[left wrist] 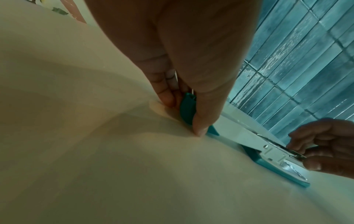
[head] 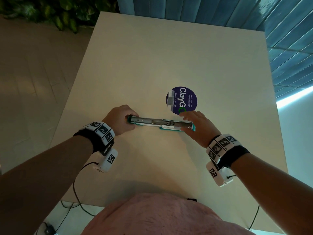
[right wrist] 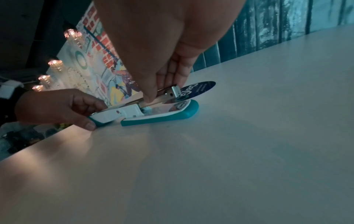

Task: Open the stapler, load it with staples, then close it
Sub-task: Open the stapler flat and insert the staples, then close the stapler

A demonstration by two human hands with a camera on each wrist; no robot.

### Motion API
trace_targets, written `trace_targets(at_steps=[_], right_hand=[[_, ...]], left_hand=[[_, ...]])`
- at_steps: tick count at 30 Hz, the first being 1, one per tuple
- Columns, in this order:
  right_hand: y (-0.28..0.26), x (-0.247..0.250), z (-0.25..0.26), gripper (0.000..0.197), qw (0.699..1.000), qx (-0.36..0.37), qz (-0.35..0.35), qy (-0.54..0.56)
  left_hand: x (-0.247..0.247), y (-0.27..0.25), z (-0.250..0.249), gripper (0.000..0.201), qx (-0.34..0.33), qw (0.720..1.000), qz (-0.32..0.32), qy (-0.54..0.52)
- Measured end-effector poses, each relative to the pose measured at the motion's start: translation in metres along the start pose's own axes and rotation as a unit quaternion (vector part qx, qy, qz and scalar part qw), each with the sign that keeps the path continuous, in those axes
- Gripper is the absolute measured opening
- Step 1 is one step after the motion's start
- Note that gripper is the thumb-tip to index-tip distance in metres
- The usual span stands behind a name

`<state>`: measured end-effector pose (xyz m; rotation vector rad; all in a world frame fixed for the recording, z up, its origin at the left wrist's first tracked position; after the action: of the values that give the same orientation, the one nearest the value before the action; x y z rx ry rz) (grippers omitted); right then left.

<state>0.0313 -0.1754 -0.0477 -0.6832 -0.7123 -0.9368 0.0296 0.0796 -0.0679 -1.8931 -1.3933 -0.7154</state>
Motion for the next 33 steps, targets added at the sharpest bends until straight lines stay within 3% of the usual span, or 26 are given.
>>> trace_targets(at_steps=[3, 8, 15, 20, 24, 33], right_hand=[[-0.005, 0.000, -0.020, 0.057, 0.998, -0.063, -0.007, 0.015], [-0.007, -0.003, -0.035, 0.036, 0.997, -0.079, -0.006, 0.006], [-0.004, -0.005, -0.037, 0.035, 0.997, -0.071, 0.000, 0.016], [-0.006, -0.009, -0.037, 0.034, 0.998, -0.062, 0.007, 0.002], [-0.007, -0.009, -0.037, 0.031, 0.998, -0.058, 0.005, -0.002], [-0.007, -0.008, -0.038, 0.031, 0.999, -0.047, 0.007, 0.022]], left_hand=[[0.001, 0.000, 0.001, 0.035, -0.004, 1.000, 0.003, 0.001], [0.010, 0.000, -0.007, 0.036, -0.012, 1.000, 0.013, -0.019], [0.029, 0.011, -0.059, 0.035, -0.061, 0.992, 0.015, -0.106], [-0.001, 0.027, -0.111, 0.035, -0.125, 0.985, 0.026, -0.115], [-0.044, 0.034, -0.135, 0.039, -0.192, 0.980, 0.053, -0.017], [-0.073, 0.040, -0.135, 0.040, -0.214, 0.975, 0.063, 0.017]])
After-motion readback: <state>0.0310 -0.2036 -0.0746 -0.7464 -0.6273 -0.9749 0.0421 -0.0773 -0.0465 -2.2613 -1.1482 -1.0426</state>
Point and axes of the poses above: each hand's wrist, its own y-axis towards the middle knuckle, its own x-axis out of the back of the hand, z = x × y, the point moved 7 cm from there along y, towards the middle knuckle
